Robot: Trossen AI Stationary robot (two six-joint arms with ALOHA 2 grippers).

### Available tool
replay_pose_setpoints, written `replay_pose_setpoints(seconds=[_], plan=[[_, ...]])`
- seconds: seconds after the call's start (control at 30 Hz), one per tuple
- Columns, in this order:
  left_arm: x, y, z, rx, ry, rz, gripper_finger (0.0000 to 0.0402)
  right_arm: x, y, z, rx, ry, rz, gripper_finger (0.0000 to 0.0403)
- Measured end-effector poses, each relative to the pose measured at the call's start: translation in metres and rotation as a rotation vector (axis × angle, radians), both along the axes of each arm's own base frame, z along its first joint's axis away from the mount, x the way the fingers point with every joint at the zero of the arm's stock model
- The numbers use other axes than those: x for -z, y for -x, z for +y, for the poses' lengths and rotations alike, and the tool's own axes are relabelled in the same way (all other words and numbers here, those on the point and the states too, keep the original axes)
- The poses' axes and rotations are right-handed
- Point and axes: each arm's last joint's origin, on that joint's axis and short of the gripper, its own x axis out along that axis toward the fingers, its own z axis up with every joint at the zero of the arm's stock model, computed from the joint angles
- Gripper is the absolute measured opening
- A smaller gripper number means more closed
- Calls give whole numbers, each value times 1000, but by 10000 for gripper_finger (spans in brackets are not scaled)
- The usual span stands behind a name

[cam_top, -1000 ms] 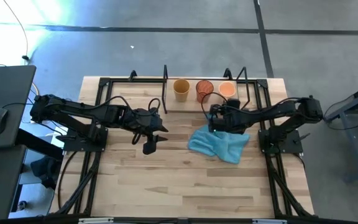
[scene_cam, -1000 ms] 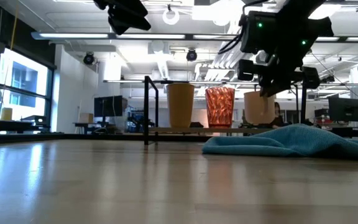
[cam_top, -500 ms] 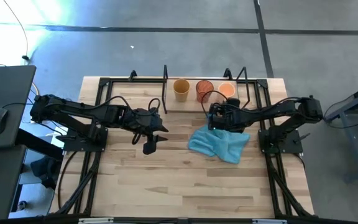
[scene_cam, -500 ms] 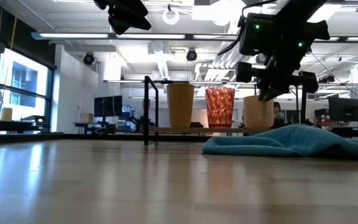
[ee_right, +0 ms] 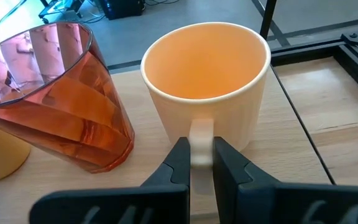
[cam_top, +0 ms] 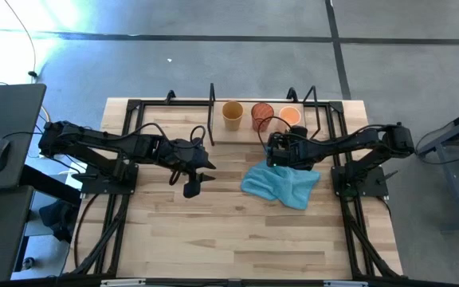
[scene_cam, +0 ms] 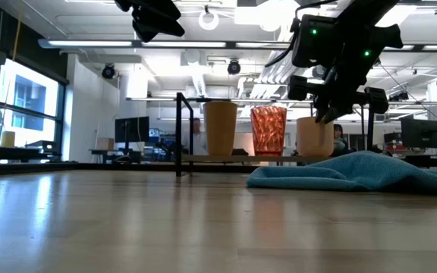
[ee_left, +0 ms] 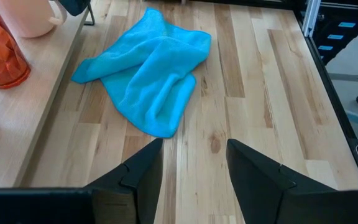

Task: Stack small to large cups/mugs on shelf
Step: Put the light orange mug on the shelf

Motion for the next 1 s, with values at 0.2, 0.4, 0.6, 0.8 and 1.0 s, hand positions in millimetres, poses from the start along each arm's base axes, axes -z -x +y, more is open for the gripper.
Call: replay_pose_setpoints(seconds=[0.2, 0.4, 0.6, 0.8, 1.0], plan=[[0, 0, 0, 0, 0, 0, 165, 0, 0, 0, 0, 0, -1, 22], [0, 0, 0, 0, 0, 0, 165, 0, 0, 0, 1, -5, -6, 76], [0, 0, 0, 0, 2, 0, 165, 0, 0, 0, 1, -6, -6, 80], [0, 0, 0, 5, 6, 0, 165, -1, 0, 0, 5, 13, -8, 78], [0, 0, 0, 5, 6, 0, 165, -9, 3, 0, -1, 25, -20, 78]])
